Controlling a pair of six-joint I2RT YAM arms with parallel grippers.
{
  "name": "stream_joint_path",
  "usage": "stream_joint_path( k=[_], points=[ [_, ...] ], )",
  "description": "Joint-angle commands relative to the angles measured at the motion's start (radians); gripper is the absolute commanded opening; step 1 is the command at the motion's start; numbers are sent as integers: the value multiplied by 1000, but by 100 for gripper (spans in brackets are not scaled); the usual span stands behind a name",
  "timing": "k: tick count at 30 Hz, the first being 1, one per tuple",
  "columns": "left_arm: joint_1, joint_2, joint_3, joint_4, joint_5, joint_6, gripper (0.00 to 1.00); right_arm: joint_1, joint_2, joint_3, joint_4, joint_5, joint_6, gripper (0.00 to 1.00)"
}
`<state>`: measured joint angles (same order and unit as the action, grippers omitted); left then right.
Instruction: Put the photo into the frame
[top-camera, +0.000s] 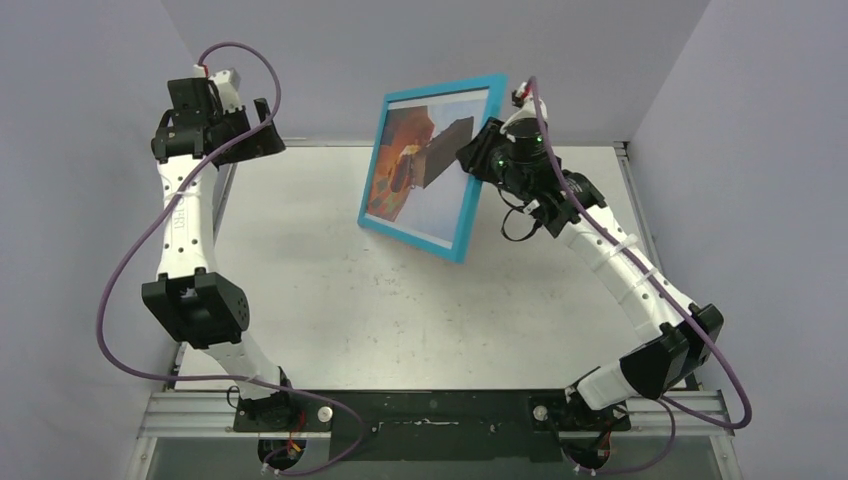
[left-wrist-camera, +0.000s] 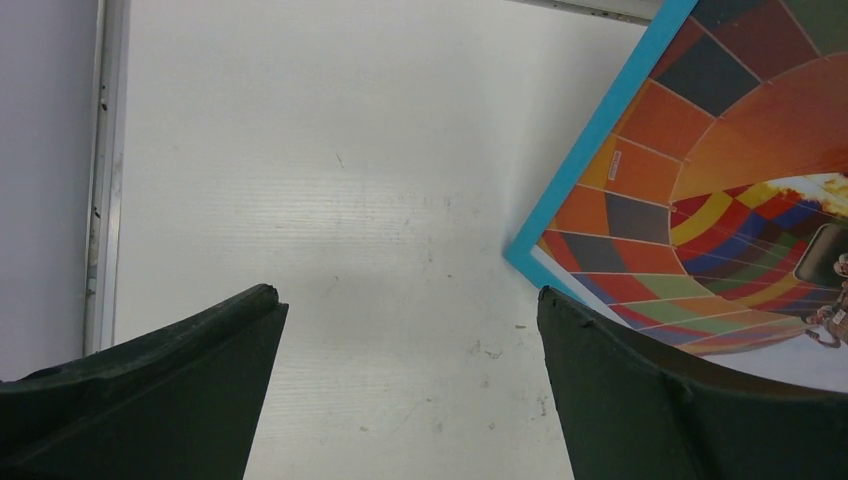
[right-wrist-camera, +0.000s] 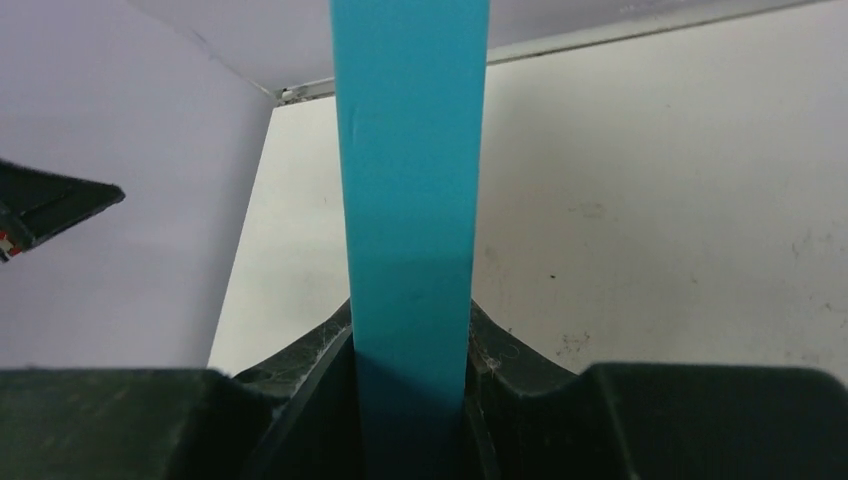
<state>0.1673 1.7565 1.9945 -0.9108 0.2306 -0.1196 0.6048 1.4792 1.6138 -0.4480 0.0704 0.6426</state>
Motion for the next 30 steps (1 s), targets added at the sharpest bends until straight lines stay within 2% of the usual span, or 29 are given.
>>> stream_joint_path(
  k=[1,8,17,26,30],
  points=[
    [8,-49,-38,72,32,10,99,-124,-45,-88,42,-258,146,11],
    [5,-57,-141,113,45,18,100,-255,-79,-272,100,-389,204,9],
    [-10,-31,-236,142,56,33,100,-344,-80,-458,106,-544,179,12],
    [-29,-23,-300,164,28,42,100,-406,-9,-637,192,-746,191,12],
    [-36,-17,-332,186,19,43,100,-410,53,-664,191,-762,143,18]
  ],
)
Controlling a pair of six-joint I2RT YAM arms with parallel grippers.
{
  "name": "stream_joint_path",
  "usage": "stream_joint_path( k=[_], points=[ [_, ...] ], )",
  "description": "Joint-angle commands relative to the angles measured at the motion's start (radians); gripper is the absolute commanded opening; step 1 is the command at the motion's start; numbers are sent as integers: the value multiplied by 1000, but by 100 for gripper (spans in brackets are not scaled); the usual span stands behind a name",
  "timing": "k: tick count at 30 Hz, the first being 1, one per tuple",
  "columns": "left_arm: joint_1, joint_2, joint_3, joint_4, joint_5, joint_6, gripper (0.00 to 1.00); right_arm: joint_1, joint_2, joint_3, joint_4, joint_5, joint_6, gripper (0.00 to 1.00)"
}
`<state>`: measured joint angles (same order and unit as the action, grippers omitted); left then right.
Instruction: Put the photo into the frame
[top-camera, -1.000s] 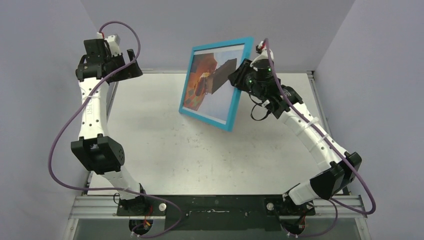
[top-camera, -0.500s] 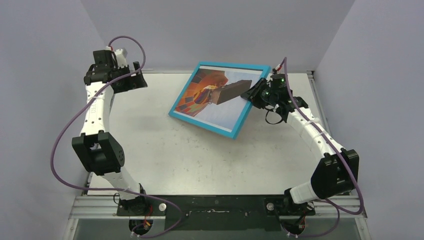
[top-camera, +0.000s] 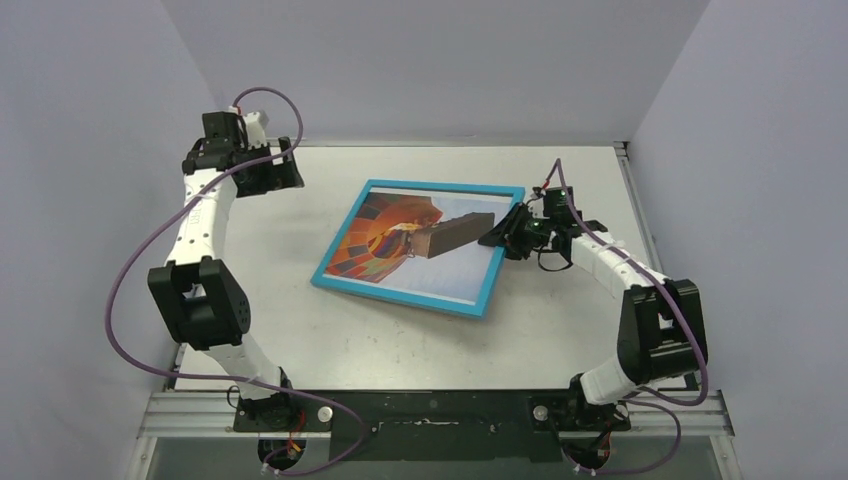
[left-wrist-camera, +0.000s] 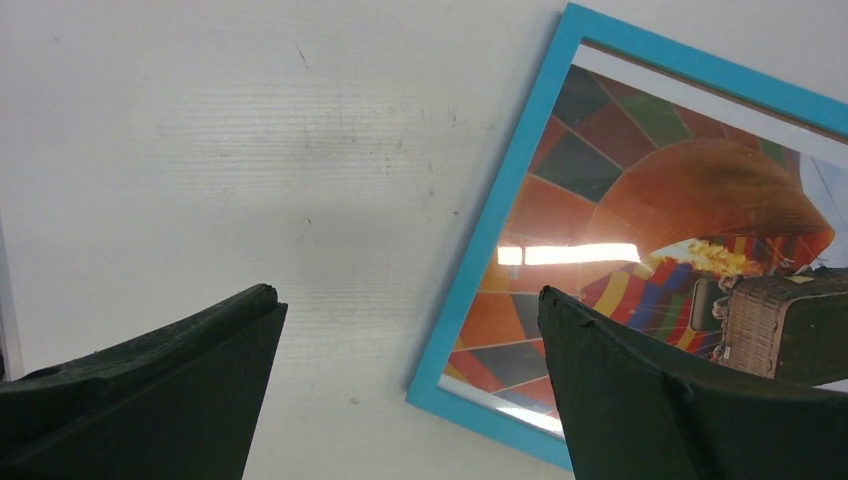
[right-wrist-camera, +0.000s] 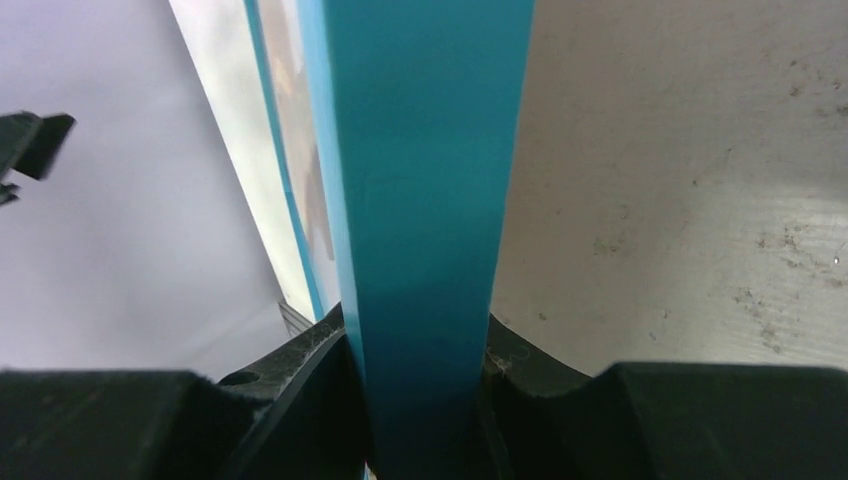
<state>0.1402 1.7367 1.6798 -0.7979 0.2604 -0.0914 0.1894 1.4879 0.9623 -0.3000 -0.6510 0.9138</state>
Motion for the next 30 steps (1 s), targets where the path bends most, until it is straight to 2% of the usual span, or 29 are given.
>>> stream_joint_path(
  k=[1,7,9,14,15,19,20,21,22,26,30],
  points=[
    [-12,5,-27,80,-15,18,100,4,60,-17,43,-39,-145,21],
    [-23,32,-73,100,-31,25,99,-9,161,-51,51,-32,-241,48],
    [-22,31,-84,109,-33,27,99,-15,193,-51,53,-26,-273,62],
    [-22,33,-87,114,-33,31,99,-25,234,-11,3,80,-325,78],
    [-22,35,-87,115,-35,33,99,-26,238,6,-23,110,-335,86],
    [-21,45,-95,118,-37,35,99,-33,238,46,-101,195,-383,99],
    [-22,47,-99,120,-37,34,99,-39,233,61,-126,230,-396,100],
    [-21,48,-103,124,-37,33,99,-41,220,76,-152,274,-408,93],
    [-22,50,-105,124,-36,33,99,-43,205,89,-177,330,-417,90],
    [-21,57,-105,122,-39,35,97,-43,147,136,-239,507,-432,90],
    [-15,64,-104,121,-25,35,96,-43,91,153,-205,600,-422,90]
  ],
)
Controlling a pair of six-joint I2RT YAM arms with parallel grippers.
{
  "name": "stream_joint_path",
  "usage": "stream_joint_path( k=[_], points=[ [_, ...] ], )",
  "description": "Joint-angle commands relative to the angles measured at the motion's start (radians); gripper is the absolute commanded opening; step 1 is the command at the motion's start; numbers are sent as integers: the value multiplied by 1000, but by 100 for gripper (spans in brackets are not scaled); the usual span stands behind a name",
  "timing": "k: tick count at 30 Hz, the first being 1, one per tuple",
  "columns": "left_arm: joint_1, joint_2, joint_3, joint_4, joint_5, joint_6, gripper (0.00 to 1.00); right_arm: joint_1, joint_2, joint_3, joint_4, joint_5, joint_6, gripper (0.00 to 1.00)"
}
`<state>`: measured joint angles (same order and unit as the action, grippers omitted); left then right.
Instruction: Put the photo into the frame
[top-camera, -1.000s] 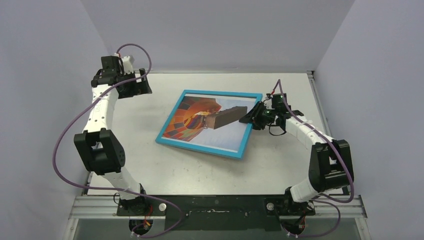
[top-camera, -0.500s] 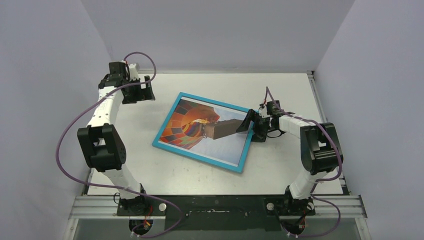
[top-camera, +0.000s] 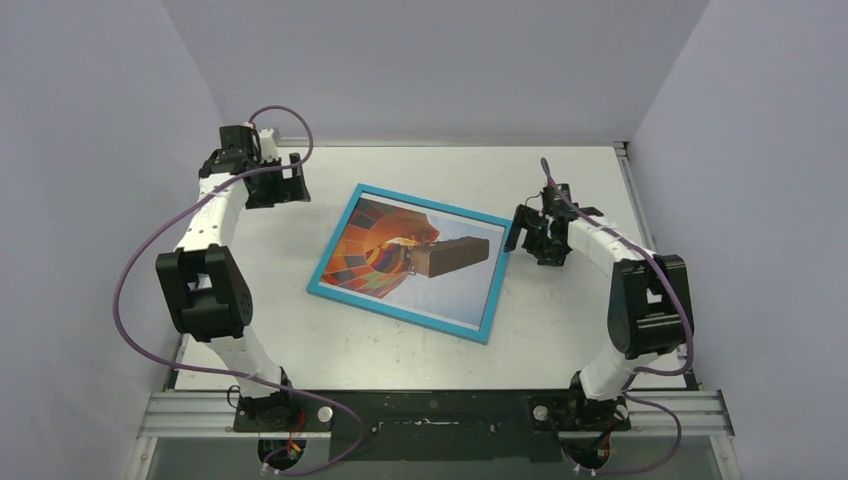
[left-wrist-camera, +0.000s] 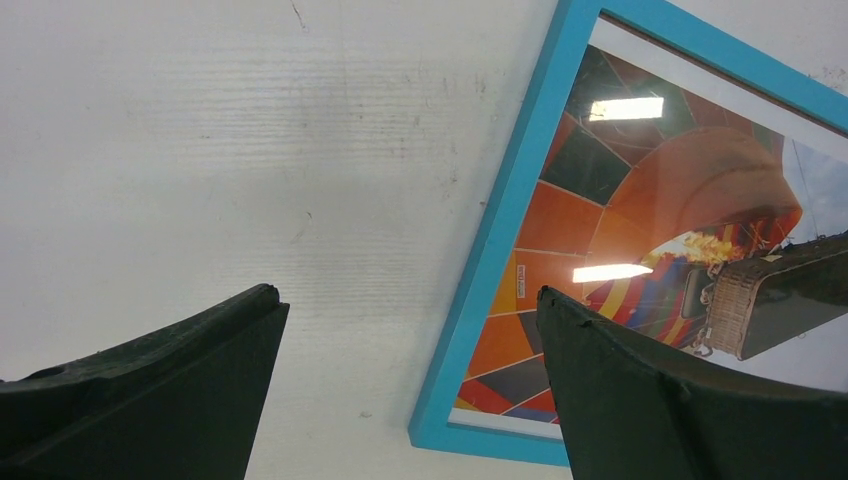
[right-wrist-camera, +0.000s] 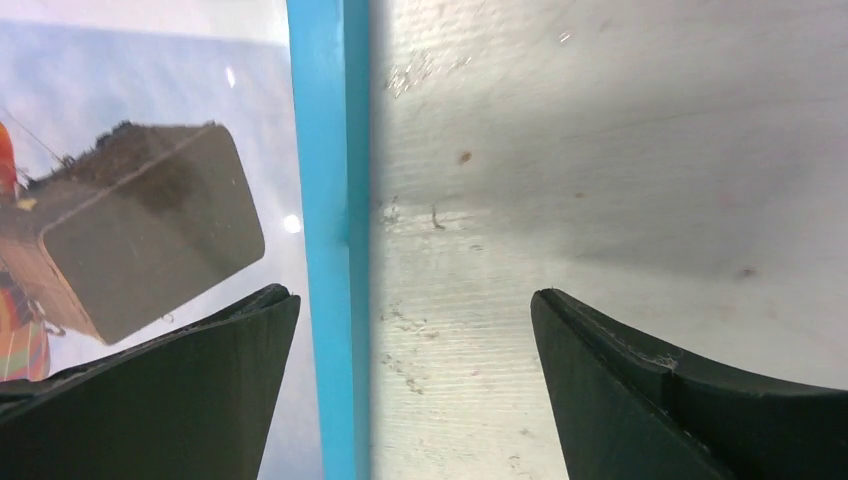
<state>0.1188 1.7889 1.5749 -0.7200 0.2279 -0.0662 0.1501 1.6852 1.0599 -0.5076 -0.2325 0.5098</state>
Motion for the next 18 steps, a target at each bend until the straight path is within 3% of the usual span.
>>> stream_joint_path(
  k=[1,5,9,13,18],
  points=[
    [8,13,-3,45,17,11,96,-4,-129,52,33,202,-18,90],
    [14,4,-76,118,36,10,96,-4,-257,-61,222,420,3,90],
    [15,-33,-232,289,41,-25,96,0,-323,-217,509,650,-99,90],
    [13,-107,-480,629,32,-61,96,-11,-268,-268,624,810,-149,90],
    [10,-186,-743,1035,19,-66,96,-26,-241,-364,787,871,-129,90]
  ],
)
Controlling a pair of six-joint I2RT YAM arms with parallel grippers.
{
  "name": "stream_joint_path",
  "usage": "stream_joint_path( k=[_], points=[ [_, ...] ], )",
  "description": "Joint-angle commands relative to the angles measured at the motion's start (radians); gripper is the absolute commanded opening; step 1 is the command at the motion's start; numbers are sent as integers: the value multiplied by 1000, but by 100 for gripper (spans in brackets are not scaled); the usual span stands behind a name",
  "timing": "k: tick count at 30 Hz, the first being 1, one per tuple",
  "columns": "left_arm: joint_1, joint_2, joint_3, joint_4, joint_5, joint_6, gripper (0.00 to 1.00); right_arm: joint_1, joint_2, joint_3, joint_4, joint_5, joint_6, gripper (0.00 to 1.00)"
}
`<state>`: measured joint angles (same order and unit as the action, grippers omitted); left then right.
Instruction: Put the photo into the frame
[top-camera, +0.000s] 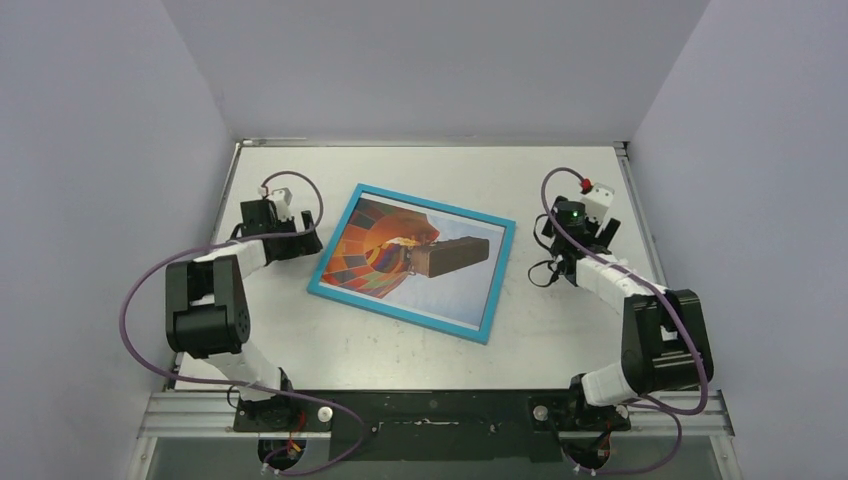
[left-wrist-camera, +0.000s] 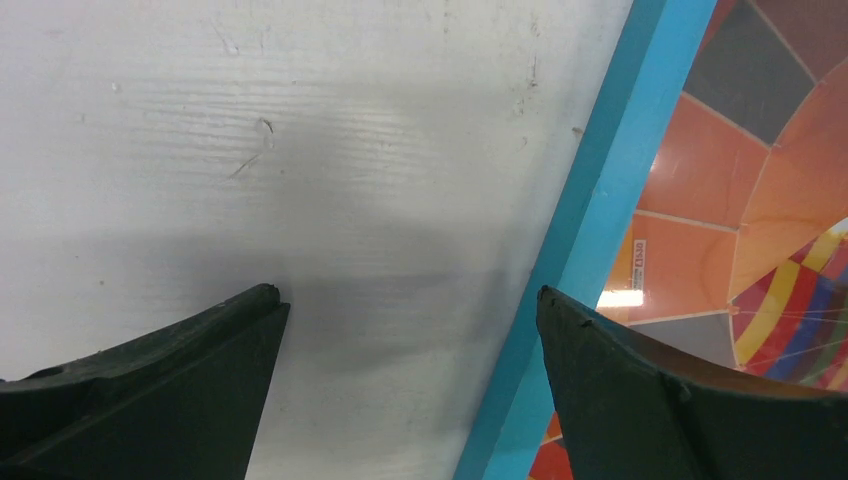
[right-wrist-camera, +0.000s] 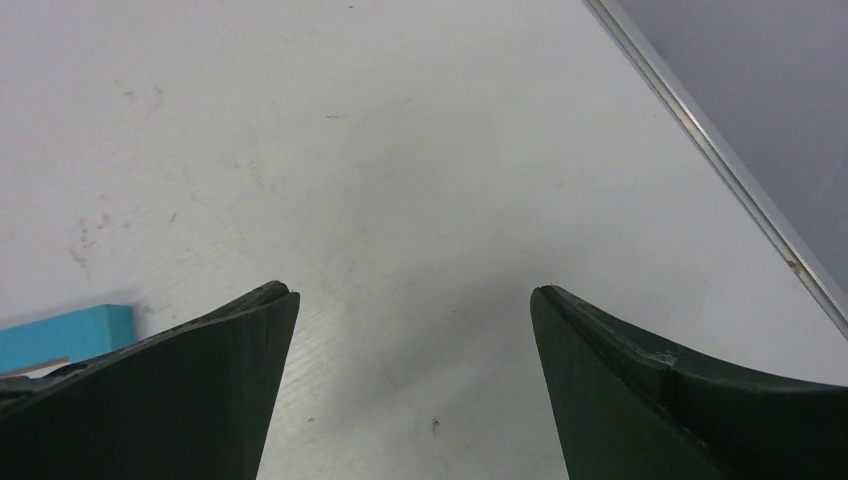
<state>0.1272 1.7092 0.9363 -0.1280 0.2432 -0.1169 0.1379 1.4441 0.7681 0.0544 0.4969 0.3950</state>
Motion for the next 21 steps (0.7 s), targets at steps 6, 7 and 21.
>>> stream_joint_path(
  k=[6,7,21],
  points=[
    [9,-165,-293,607,-26,6,96,-15,28,-227,507,130,-70,90],
    [18,-190,-350,695,-28,-14,96,-19,22,-249,557,117,-97,90],
    [-54,-260,-749,1319,-168,-3,96,-63,-41,-433,846,-86,-231,90]
  ],
)
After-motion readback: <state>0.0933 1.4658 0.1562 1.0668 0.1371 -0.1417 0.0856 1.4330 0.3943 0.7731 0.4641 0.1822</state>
